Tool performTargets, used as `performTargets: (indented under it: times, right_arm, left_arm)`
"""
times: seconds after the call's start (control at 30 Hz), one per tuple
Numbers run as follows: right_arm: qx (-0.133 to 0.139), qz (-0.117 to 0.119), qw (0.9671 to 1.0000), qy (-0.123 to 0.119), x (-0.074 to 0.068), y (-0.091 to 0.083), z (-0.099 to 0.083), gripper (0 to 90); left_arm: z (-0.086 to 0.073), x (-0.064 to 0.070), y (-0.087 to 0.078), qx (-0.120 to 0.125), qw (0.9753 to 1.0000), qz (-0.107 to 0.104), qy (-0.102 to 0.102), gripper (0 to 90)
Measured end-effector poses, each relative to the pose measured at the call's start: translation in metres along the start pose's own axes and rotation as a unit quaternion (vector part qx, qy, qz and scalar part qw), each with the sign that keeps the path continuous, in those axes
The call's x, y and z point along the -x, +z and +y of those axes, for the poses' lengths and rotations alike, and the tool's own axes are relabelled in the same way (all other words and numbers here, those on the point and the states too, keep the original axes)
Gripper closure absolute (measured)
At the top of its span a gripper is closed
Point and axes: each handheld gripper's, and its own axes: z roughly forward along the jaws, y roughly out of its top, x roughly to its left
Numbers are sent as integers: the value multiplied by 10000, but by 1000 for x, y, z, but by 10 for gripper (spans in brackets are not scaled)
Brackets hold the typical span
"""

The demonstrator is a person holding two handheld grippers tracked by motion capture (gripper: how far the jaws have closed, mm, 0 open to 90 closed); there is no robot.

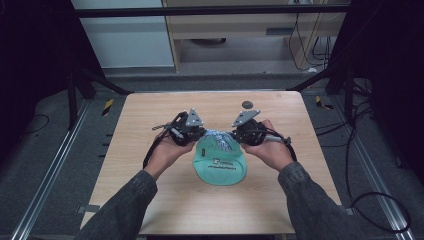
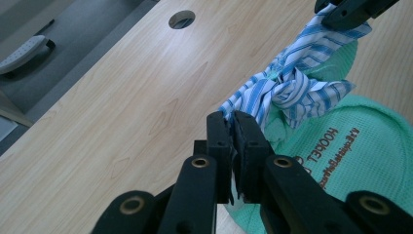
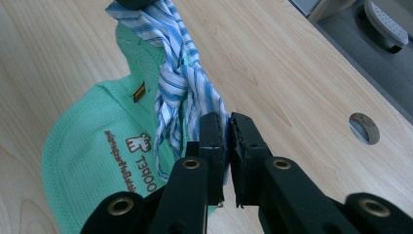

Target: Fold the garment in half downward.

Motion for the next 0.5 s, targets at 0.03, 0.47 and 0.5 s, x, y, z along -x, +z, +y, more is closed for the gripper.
performTargets:
  times: [0.03,0.47,0.5]
  right_arm:
    - [1,8,10000,-19,-1,0,0,841]
    - [-24,74,9999,-64,-12,0,-12,839]
    - [-20,75,10000,-60,-13,0,-13,839]
  left_arm:
    - [-1,1,0,16,10000,-9,-15,865]
    - [-13,13,-2,59,9999,-104,-1,864]
    - [-13,14,-2,60,9999,-113,4,864]
